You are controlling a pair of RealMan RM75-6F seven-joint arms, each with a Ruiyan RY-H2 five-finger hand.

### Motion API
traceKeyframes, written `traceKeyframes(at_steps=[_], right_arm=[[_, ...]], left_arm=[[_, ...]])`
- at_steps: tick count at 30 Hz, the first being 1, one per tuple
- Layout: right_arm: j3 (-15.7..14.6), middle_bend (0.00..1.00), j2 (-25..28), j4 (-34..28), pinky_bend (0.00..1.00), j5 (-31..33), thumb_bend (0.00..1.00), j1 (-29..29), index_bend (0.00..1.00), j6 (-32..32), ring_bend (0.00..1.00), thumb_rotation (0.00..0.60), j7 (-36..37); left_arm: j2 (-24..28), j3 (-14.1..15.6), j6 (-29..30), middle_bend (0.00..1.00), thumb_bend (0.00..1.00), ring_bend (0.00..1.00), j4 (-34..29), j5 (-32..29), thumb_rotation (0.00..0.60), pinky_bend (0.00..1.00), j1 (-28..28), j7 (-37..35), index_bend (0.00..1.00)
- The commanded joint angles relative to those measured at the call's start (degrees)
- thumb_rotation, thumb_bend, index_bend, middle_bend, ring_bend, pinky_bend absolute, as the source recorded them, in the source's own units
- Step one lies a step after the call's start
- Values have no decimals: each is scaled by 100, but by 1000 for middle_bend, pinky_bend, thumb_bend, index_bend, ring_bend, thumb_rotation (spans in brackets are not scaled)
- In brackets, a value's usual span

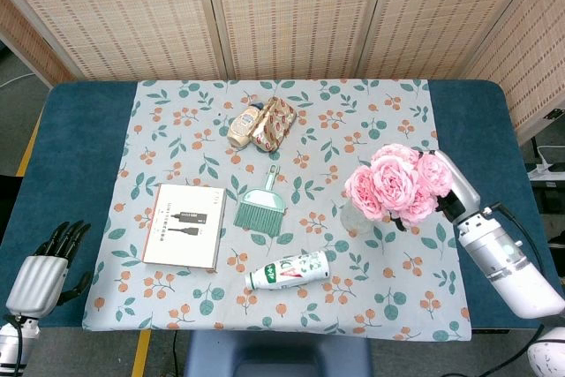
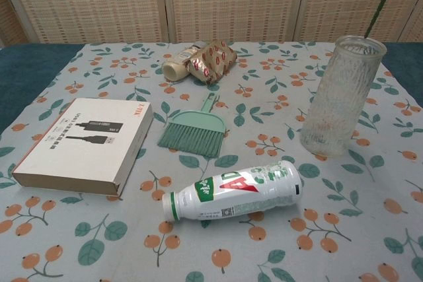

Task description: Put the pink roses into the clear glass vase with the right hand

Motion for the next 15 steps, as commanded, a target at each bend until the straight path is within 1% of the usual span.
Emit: traceKeyframes(at_steps=[1,7,13,15], right_arm=[[32,937,-187,203,1000,194,677,158,883,-334,854,600,184],[32,937,-456,655,1000,302,677,257,883,-697,854,600,457],[40,936,-784,1184,1000,361,676,302,883,-912,854,600,689],[16,936,-928,1394,1000,285,664,313,860,-919,854,600,673]], left_arm=[[2,-5,11,62,352,0,1,-6,600,287,5,-3,43],[-2,-3,-9,62,351,0,7,-17,600,287,0,0,43],[-4,3,-2,63,351,0,6,-1,600,287,1,7,43],[-2,5,-10,64,352,0,1,-8,600,287,2,17,43]])
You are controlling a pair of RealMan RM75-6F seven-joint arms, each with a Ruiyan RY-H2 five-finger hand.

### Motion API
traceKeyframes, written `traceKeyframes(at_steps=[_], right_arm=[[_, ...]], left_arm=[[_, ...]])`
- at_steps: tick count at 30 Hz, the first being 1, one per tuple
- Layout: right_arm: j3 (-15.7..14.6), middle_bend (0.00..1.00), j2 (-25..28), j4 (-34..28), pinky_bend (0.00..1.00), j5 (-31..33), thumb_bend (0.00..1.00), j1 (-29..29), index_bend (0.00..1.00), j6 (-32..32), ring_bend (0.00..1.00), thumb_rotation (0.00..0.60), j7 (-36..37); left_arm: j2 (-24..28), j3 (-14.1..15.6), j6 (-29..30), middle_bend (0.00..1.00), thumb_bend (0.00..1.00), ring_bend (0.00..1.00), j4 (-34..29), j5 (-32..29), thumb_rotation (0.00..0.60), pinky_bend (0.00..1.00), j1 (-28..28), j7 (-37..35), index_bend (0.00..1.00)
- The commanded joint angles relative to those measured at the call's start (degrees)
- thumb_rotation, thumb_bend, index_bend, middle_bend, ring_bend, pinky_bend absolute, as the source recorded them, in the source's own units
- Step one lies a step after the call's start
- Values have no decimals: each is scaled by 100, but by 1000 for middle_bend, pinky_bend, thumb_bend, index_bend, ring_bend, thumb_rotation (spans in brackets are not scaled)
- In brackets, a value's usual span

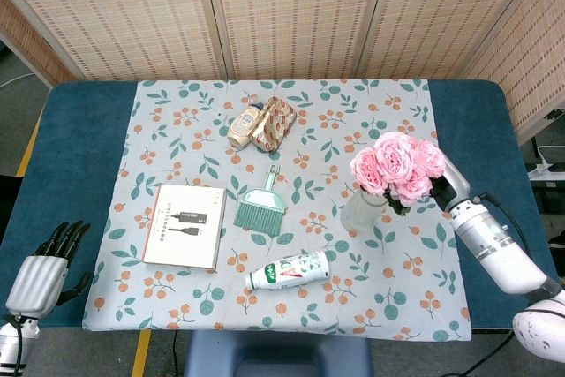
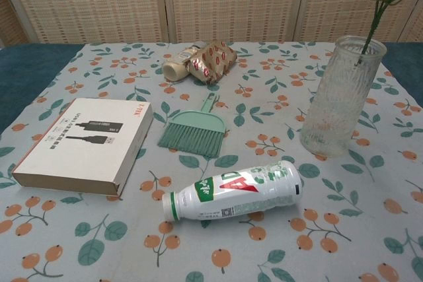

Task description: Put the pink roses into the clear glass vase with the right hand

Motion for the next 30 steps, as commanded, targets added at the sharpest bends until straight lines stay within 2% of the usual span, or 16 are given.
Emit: traceKeyframes(at_steps=[1,5,16,21,24,26,28,30], right_arm=[[-52,936,-281,414,1000,-120,626,46,811,-113,854,600,50],[-157,936,-438,853,1000,-343,415,156,599,-462,853,600,239],[-403,936,-851,1583,1000,-794,102,343,264,-949,853,600,696],[-526,936,-846,1675,994,-1028,29,292,144,-784,845,600,595],[-587,936,-778,1664,972,-1074,11,180,84,-547,802,600,381],[-505,888,-911,2006,967,-859,4,357,44,-750,783,600,237],[-559,784,-835,1967,964,-846,0,226,11,-560,774,600,22],[-742,647,-532,1641,952,-1029,0,-179,0,-42,731,600,-226]], left_arm=[[4,5,-11,64,352,0,-10,-5,600,287,0,11,43],[5,8,-24,65,352,0,-16,-4,600,287,-6,27,43],[-1,12,-54,65,352,0,-5,-20,600,287,-14,33,45],[1,12,-43,65,352,0,-6,-18,600,287,-10,19,45],[0,16,-43,64,353,0,-2,-11,600,287,-11,24,46],[-1,18,-45,64,353,0,-2,-6,600,288,-12,25,46],[-4,17,-48,64,353,0,3,-3,600,287,-17,23,46],[-10,15,-56,65,353,0,12,-9,600,287,-20,17,46]])
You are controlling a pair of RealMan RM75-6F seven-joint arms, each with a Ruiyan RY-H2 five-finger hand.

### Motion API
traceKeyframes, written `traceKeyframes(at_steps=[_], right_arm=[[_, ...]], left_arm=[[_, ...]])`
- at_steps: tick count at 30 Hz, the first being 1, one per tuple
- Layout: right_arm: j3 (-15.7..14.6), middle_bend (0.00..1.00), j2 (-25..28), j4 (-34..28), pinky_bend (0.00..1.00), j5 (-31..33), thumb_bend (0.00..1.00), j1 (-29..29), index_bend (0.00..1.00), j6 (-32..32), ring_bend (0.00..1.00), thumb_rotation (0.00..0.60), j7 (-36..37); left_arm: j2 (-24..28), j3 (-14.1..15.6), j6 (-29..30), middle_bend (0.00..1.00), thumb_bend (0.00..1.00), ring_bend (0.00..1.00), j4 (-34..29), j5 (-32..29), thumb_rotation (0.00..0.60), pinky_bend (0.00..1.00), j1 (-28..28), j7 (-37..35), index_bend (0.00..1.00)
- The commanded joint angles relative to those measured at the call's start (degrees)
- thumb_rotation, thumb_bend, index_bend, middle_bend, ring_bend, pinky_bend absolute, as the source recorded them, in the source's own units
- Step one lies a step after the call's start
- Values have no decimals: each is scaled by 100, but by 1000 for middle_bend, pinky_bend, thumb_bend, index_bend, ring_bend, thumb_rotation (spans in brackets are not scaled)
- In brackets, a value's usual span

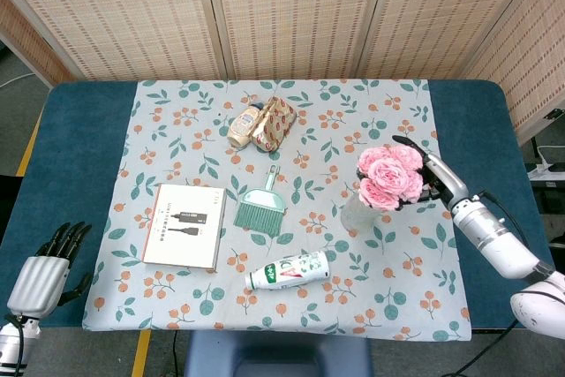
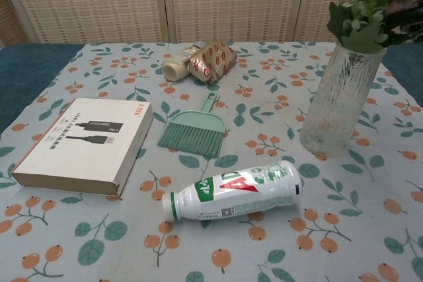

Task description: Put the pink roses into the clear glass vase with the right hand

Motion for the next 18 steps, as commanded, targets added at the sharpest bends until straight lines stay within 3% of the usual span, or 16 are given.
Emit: traceKeyframes(at_steps=[1,4,10,14,18], right_arm=[[-241,572,354,-273,936,-138,0,-577,0,801,681,600,-645],[-377,391,369,-348,865,-215,0,-1011,0,1570,484,600,-1478],[-703,189,-99,-414,702,-502,0,-1882,0,3161,194,600,-3432],[-867,173,-486,-208,621,-889,0,-2294,0,4033,141,600,-3958],[-1075,175,-678,3,601,-1108,0,-2615,75,4472,141,600,-4630]], left_arm=[[-6,-1,-16,65,352,0,10,-9,600,287,-6,-12,46],[-14,-9,-57,65,352,0,34,-42,600,287,-21,-30,46],[-22,-2,-57,73,352,0,47,-36,600,287,-21,-16,53],[-35,4,-45,75,353,0,54,-11,600,287,-22,3,54],[-51,4,-70,75,353,0,67,-31,600,287,-28,32,54]])
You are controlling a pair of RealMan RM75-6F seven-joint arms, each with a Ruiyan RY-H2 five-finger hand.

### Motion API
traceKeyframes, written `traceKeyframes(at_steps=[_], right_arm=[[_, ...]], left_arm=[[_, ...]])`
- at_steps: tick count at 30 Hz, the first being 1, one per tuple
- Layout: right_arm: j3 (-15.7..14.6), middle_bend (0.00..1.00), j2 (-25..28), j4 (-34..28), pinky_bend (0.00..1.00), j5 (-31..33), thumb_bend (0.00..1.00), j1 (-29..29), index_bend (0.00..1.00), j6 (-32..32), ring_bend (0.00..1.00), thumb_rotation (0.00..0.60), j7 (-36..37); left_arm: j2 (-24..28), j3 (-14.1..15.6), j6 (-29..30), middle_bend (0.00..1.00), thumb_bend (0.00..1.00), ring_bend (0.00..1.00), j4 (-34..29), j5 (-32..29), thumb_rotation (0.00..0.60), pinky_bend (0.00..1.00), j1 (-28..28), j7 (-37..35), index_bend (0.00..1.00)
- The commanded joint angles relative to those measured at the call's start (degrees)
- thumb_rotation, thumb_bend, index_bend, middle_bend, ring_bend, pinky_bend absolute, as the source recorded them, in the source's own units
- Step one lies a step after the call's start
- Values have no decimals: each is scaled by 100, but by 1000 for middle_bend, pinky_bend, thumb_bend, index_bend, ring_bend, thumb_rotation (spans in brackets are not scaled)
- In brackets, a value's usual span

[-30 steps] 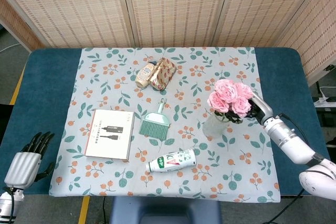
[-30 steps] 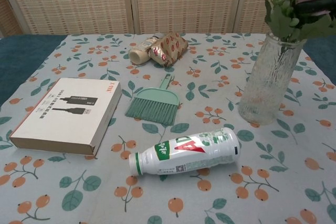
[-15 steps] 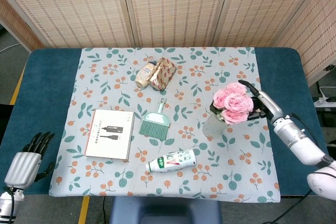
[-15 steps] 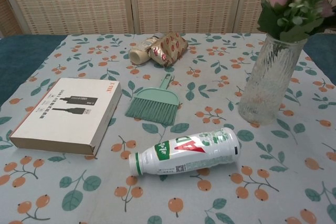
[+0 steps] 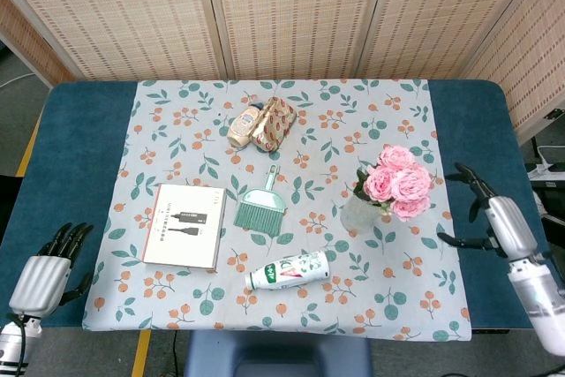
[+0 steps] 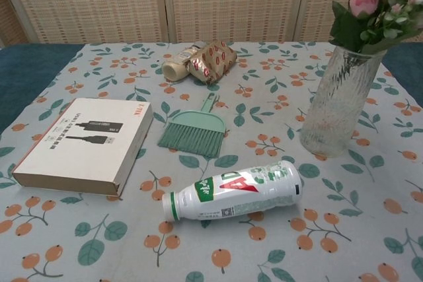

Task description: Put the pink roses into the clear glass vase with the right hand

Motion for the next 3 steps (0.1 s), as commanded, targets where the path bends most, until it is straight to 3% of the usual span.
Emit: traceKeyframes(at_steps=[1,3], right_arm=[[-354,175,-336,126,600,-339,0,-578,86,555,141,600,-1045],[-391,175,-323,83,599,-417,0,-604,88,590,141,600,-1377]], left_arm=[[-8,-1,-7,75,353,0,3,-7,600,287,-4,22,54],[-12,0,5,75,352,0,1,5,600,287,-3,34,55]])
